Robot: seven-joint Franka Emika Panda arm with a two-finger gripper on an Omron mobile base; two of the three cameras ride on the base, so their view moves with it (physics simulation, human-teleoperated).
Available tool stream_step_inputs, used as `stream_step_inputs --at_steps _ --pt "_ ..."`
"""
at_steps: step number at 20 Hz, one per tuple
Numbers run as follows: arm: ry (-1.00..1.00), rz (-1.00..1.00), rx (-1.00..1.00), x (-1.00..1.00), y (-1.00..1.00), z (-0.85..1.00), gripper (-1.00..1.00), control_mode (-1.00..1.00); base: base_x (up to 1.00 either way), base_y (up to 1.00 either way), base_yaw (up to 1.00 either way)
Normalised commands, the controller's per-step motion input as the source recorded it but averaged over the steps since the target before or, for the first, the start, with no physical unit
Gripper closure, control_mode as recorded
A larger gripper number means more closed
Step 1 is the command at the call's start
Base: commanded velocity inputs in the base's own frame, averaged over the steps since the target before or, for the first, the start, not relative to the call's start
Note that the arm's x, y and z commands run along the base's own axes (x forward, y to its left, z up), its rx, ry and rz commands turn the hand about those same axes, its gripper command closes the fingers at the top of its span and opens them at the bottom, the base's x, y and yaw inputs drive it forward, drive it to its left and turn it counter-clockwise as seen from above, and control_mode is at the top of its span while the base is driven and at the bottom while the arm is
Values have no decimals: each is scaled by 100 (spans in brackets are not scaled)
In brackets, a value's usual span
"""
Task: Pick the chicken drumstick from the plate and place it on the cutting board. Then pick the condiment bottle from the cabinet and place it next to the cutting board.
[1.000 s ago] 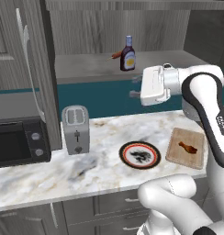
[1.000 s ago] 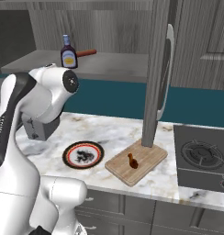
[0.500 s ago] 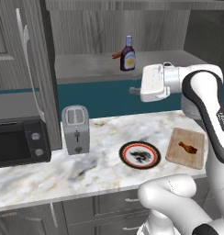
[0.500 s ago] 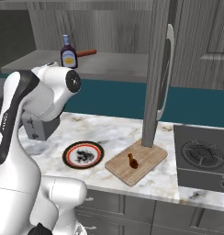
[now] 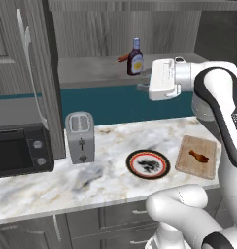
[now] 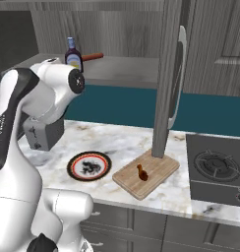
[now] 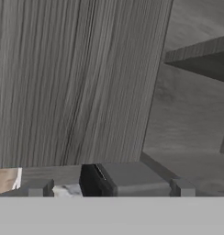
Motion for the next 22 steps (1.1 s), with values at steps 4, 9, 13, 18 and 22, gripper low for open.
stream_step_inputs --at_steps 4,9,13,18,22 --pt "-5 0 3 0 0 31 -100 -100 0 0 0" --pt "0 0 6 1 -11 6 -100 -100 0 0 0" --pt "0 0 9 9 -17 0 -100 -100 0 0 0" --pt "0 0 10 10 -15 0 -100 -100 0 0 0" --pt "0 0 9 8 -15 0 -100 -100 0 0 0"
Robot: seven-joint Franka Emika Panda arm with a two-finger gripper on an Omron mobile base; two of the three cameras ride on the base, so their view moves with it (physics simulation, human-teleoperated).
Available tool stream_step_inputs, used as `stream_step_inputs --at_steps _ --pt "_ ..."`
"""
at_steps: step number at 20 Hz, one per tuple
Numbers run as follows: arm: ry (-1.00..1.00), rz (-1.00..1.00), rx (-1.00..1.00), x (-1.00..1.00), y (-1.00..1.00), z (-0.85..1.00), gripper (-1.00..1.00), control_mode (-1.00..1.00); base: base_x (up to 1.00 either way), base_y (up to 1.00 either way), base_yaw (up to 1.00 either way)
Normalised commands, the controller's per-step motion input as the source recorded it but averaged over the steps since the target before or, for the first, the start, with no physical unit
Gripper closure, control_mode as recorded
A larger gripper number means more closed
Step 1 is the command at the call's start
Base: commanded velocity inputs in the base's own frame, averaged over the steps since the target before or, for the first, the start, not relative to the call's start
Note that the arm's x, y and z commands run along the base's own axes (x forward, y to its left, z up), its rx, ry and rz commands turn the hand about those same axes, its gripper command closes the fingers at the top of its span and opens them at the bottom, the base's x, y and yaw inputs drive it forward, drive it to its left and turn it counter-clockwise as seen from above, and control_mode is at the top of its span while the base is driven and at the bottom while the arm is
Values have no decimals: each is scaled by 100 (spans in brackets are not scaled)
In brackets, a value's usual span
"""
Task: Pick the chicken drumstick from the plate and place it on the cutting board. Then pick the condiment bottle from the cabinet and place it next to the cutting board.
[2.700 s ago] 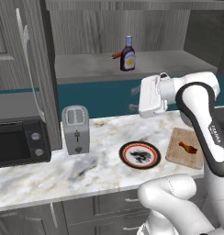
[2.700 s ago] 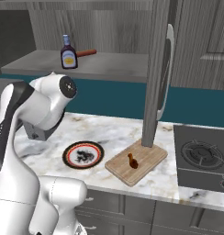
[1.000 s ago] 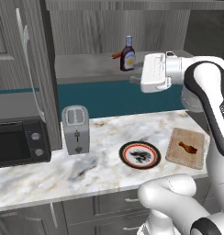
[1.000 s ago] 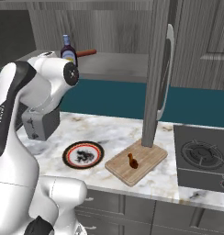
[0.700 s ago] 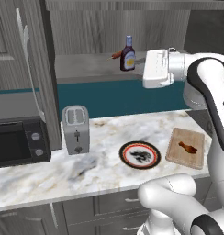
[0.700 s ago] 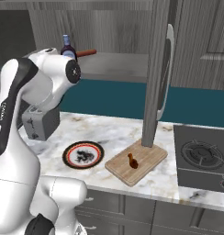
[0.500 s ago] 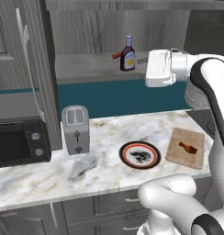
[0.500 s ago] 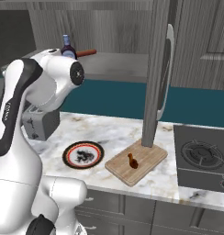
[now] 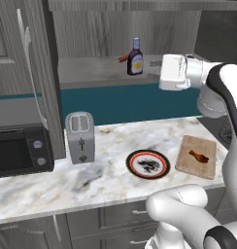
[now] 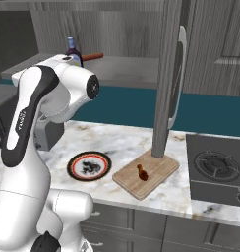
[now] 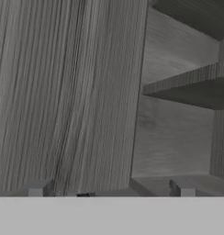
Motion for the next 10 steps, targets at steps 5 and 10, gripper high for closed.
stream_step_inputs --at_steps 5,10 --pt "0 0 3 14 -8 8 -100 -100 0 0 0" --pt "0 0 0 15 -1 18 -100 -100 0 0 0"
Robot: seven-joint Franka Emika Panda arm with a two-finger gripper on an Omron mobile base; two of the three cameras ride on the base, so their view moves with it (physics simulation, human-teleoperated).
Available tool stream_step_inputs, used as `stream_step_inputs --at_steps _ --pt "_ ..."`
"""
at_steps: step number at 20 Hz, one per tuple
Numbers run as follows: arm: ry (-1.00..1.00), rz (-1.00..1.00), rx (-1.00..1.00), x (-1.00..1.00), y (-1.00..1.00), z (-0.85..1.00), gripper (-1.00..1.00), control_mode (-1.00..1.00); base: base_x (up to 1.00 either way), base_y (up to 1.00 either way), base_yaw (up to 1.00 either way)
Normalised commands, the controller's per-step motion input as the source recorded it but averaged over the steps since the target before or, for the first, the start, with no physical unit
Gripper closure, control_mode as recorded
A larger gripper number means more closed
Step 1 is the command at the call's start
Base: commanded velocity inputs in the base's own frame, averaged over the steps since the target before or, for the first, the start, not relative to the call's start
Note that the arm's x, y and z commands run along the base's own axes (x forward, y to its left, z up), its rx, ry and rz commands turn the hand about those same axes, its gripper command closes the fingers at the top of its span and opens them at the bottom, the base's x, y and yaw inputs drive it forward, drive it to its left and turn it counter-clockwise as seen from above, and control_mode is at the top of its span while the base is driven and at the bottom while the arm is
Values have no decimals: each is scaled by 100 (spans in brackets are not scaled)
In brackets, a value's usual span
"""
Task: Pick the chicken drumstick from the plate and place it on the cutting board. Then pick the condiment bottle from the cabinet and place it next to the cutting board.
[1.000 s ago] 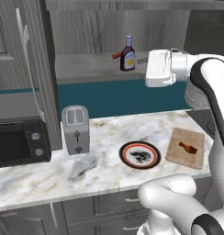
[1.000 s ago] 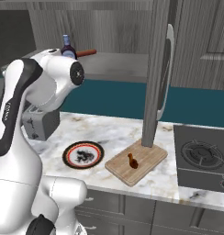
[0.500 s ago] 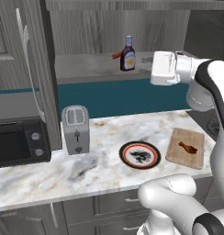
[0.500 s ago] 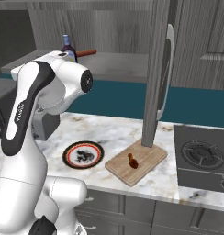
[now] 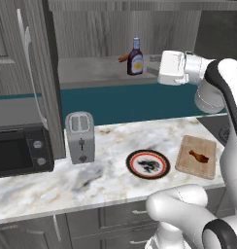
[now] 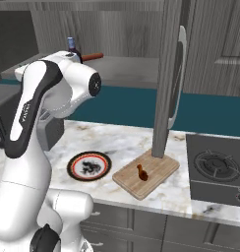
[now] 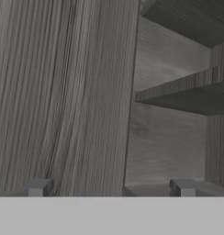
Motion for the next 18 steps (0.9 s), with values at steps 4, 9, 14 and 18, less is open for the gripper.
stream_step_inputs --at_steps 4,9,14,18 --pt "0 0 0 14 0 21 -100 -100 0 0 0" --pt "0 0 0 10 -4 9 -100 -100 0 0 0" --pt "0 0 0 8 -12 0 -100 -100 0 0 0" --pt "0 0 0 8 -13 0 -100 -100 0 0 0"
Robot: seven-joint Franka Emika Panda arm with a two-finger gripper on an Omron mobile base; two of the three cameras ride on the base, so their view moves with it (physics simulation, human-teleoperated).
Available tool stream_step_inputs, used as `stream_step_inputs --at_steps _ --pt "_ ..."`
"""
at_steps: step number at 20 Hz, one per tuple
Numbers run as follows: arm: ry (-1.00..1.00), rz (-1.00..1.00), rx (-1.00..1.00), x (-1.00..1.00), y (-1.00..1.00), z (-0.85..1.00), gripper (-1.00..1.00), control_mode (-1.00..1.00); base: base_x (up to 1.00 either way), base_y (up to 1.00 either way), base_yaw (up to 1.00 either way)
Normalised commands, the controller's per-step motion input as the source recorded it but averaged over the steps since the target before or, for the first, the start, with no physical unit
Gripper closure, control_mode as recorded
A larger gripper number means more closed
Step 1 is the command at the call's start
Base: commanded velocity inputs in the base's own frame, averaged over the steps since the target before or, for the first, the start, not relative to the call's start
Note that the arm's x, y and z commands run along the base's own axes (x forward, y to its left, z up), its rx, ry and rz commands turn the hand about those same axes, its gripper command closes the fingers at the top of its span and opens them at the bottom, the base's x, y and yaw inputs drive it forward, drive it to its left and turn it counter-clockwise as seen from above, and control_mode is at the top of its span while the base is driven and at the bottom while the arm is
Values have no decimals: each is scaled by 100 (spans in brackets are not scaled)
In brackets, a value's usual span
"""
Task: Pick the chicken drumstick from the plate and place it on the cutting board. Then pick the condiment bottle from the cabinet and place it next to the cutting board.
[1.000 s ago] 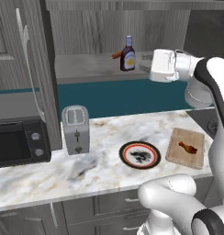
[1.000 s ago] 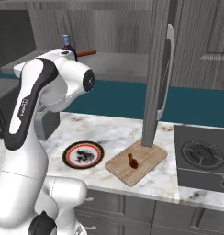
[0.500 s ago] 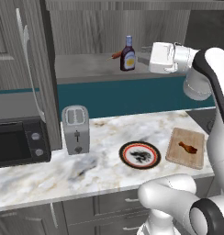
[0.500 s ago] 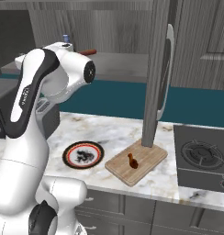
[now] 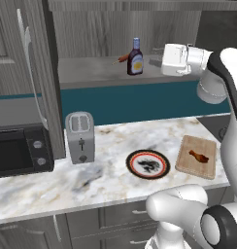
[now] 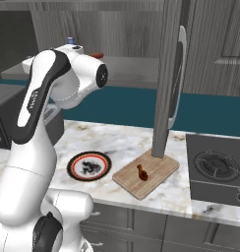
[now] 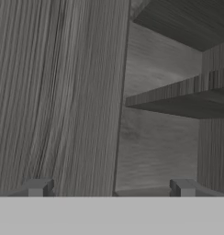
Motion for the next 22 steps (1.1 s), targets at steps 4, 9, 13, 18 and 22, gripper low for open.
stream_step_inputs --at_steps 4,9,13,18,22 --pt "0 -1 0 9 -12 0 -100 -100 0 0 0" --pt "0 -4 0 2 -10 0 -100 -100 0 0 0" --pt "0 -8 0 0 -2 0 -100 -100 0 0 0" --pt "0 -9 0 0 0 0 -100 -100 0 0 0" --pt "0 -6 0 10 0 0 -100 -100 0 0 0"
